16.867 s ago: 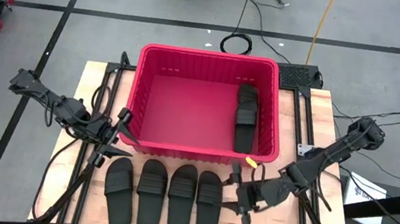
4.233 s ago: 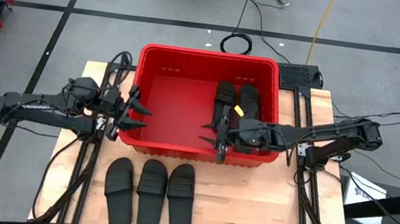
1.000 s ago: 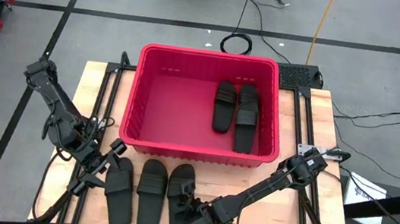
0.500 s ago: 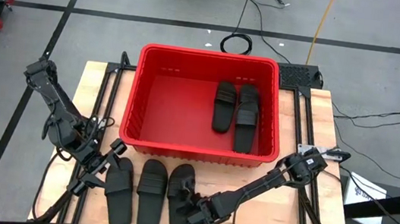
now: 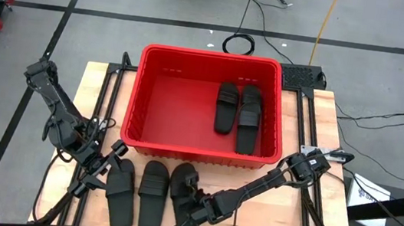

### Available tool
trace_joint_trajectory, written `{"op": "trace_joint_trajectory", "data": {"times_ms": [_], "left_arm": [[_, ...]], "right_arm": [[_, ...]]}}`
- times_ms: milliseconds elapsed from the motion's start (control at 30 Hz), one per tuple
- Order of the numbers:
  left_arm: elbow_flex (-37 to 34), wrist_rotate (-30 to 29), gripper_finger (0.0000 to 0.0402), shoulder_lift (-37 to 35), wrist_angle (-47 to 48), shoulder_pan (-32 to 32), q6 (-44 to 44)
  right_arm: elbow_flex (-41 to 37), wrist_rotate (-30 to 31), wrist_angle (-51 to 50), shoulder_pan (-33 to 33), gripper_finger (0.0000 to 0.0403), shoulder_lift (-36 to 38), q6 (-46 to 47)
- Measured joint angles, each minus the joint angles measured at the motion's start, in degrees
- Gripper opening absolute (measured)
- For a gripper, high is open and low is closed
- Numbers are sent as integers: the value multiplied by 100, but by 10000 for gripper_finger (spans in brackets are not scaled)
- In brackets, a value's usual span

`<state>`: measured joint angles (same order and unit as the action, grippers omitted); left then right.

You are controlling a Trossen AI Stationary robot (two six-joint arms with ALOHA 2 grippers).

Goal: Pick and place slides into bin
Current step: Put the black slide into the red bin

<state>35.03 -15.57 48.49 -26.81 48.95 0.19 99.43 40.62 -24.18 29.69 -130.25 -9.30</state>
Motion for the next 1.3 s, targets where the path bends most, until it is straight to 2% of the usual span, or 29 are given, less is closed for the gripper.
{"op": "trace_joint_trajectory", "data": {"times_ms": [200, 700, 900, 1133, 1300], "left_arm": [[0, 1, 179, -2, -4, 0, 2], [0, 0, 179, -2, -35, 0, 0], [0, 0, 179, -2, -35, 0, 0], [0, 0, 179, -2, -35, 0, 0], [0, 0, 179, -2, -35, 0, -3]], "right_arm": [[-5, 435, -35, 0, 142, -7, 126], [-5, 436, 18, -11, 135, -7, 176], [-5, 404, 18, -9, 89, -7, 177], [-5, -12, 16, -66, 19, -5, 242], [-3, -129, 14, -110, 9, -1, 416]]}}
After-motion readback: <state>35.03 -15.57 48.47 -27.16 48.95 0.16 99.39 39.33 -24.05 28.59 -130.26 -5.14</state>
